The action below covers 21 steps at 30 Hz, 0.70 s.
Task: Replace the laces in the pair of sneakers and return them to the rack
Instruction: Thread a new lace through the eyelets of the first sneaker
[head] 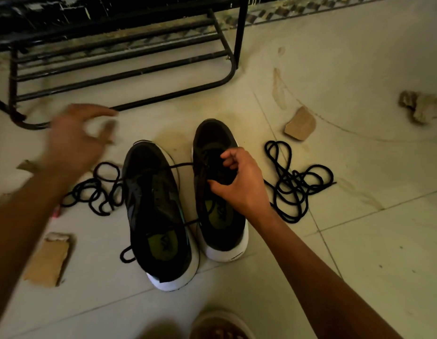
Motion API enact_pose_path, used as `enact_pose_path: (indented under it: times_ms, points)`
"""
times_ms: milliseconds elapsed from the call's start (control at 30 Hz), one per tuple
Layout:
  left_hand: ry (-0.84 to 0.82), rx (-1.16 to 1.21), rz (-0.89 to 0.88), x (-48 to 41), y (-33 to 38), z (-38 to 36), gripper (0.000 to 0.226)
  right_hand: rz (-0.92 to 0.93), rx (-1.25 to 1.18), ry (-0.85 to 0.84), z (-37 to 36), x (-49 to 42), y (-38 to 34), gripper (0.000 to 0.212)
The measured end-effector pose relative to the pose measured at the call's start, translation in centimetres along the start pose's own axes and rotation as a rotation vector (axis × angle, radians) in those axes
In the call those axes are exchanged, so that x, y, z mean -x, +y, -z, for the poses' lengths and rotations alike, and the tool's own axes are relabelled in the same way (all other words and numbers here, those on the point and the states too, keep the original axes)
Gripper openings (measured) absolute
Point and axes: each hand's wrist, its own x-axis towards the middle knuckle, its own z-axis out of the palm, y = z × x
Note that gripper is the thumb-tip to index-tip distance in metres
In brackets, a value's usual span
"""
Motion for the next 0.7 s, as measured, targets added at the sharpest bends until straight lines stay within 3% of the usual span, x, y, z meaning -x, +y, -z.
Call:
enact_pose_path:
  times_ms: [67, 167, 233, 333, 533, 700]
  points:
    - [-0.188, -0.045, -0.219, 2.1, 8.4, -0.9, 0.026, -0.008, -0.011, 0.001, 0.0, 0.0, 0.0, 0.051]
    - [-0.43, -0.069, -0.246, 3.3, 12.3, -4.2, 0.033, -0.004, -0.018, 0.002, 0.1, 0.0, 0.0, 0.052]
    - [-0.449, -0.156, -0.199, 3.2, 12.2, -5.1, 0.028, -0.001, -0.012, -0.005, 0.1, 0.1, 0.1, 0.053]
    - [-0.379, -0.127, -0.273, 3.5, 12.2, -5.1, 0.016, -0.005, -0.019, -0.044, 0.4, 0.2, 0.3, 0.059]
    - [-0.418, 0.216, 0.025, 3.6, 10.6, -4.6, 0.023, -0.048, -0.098, -0.095, 1.3, 0.7, 0.3, 0.06]
    - [-0.412, 0.603, 0.371, 3.5, 10.0, -4.9, 0.027, -0.012, -0.104, -0.072, 1.9, 0.7, 0.6, 0.037]
